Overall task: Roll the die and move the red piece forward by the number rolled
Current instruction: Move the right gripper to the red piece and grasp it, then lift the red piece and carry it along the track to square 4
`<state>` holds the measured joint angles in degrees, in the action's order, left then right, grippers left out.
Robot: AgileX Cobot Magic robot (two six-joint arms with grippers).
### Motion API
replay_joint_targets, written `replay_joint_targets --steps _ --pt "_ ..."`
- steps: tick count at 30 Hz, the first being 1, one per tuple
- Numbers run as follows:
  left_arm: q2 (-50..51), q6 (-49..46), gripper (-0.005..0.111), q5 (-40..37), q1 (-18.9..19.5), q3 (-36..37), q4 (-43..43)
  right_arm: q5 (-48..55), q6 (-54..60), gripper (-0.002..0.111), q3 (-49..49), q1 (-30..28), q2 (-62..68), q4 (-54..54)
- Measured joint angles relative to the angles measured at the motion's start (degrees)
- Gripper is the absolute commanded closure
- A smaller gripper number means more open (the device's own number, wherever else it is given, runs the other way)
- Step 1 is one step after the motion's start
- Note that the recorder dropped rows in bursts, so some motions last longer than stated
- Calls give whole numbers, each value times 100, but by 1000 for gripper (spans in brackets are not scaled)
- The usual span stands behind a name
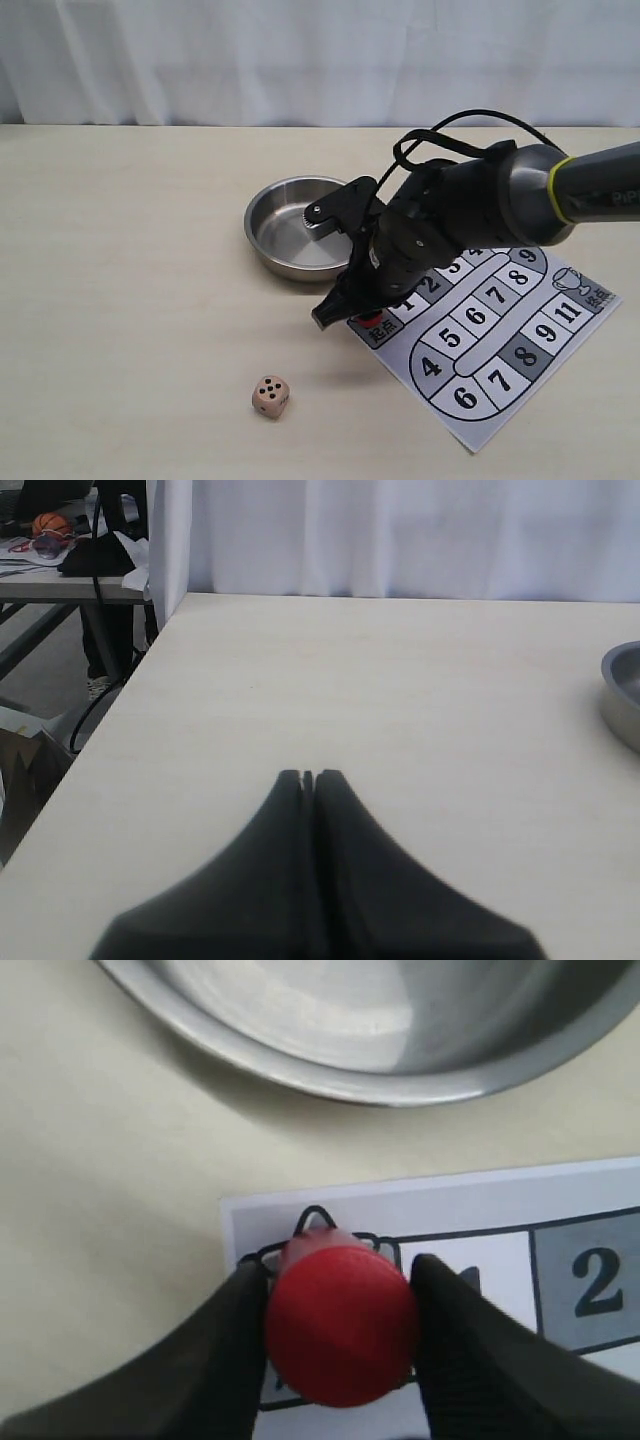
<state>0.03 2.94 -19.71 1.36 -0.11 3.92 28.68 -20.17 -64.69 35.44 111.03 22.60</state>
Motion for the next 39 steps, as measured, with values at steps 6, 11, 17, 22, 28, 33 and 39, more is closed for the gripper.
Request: replay_joint_targets --steps 6,11,17,22,28,33,39 --pt "0 0 107 0 0 0 0 197 0 104 0 -122 -106 239" --pt "0 0 107 0 0 0 0 205 -13 104 0 -488 -408 206" --pt "0 0 107 0 0 0 0 214 -23 104 0 -872 -367 -159" --pt "0 0 107 0 0 0 0 151 -23 104 0 -903 -167 -426" --pt "0 0 107 0 0 0 0 -8 -23 104 0 -903 -9 -601" --pt "0 0 107 0 0 0 0 -8 -3 104 -4 -903 -9 -601" --pt "0 0 107 0 0 0 0 40 -3 104 -207 -995 -34 -451"
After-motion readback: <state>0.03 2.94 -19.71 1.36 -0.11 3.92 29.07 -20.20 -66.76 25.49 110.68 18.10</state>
